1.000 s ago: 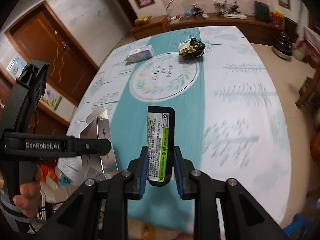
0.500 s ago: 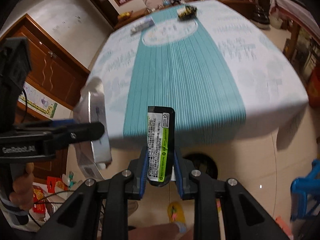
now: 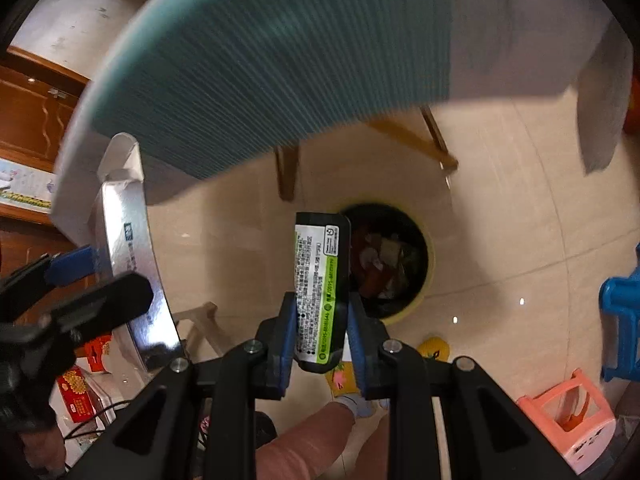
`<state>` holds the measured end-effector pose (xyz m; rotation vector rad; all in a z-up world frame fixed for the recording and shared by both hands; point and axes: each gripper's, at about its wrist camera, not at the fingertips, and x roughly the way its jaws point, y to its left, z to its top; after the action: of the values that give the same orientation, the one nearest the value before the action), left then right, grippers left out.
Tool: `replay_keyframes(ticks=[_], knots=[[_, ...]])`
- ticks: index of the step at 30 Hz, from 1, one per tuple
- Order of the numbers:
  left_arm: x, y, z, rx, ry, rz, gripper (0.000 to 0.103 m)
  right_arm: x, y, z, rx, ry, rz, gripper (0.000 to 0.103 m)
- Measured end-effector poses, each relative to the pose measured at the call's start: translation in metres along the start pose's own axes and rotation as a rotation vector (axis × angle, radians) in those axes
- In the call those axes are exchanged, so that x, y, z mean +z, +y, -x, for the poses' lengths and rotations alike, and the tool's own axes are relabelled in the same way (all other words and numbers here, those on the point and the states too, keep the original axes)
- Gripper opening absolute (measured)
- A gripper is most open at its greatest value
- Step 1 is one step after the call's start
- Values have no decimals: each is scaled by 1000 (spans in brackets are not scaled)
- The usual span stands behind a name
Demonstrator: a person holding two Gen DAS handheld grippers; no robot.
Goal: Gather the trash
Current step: 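Carry the box and tube down to the bin and open both grippers over it, then raise both tools back toward the table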
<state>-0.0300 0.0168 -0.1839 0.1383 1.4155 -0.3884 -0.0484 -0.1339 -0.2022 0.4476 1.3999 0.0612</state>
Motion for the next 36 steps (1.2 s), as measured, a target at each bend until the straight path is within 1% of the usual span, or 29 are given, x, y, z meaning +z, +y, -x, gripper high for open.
replay_keyframes(ticks=[3, 7, 8, 9, 11, 13, 15, 16, 17, 19, 21, 24, 28, 36], knots=[[-5, 3, -45, 21, -2, 3, 70, -2, -24, -49, -5, 41, -25, 24], [-9, 11, -101, 45, -11, 16, 71, 2, -45, -107, -24, 73, -33, 24], [-10, 13, -110, 50, -11, 20, 71, 5, -48, -120, -26, 79, -37, 24], [-11, 15, -124, 55, -11, 27, 71, 7, -53, -133, -26, 85, -43, 27], [-14, 20, -144, 76, -5, 41, 71, 13, -61, -155, -15, 102, -65, 27], [-18, 27, -167, 94, 30, 64, 71, 18, -70, -175, -22, 108, -86, 36], [-21, 32, -179, 95, 52, 83, 71, 19, -76, -191, -31, 116, -92, 52], [-23, 35, -184, 97, 58, 91, 71, 17, -78, -195, -33, 120, -94, 57], [-24, 36, -187, 101, 61, 94, 72, 17, -80, -200, -34, 123, -96, 61], [-24, 36, -191, 110, 66, 101, 80, 17, -82, -205, -33, 117, -101, 61], [-22, 35, -192, 117, 65, 103, 82, 16, -83, -206, -36, 112, -113, 62], [-21, 37, -188, 128, 63, 94, 82, 13, -81, -201, -33, 109, -127, 62], [-16, 35, -178, 140, 41, 85, 82, 9, -82, -195, -50, 112, -123, 62], [-10, 29, -130, 145, 13, 79, 82, 7, -70, -154, -58, 76, -129, 62]])
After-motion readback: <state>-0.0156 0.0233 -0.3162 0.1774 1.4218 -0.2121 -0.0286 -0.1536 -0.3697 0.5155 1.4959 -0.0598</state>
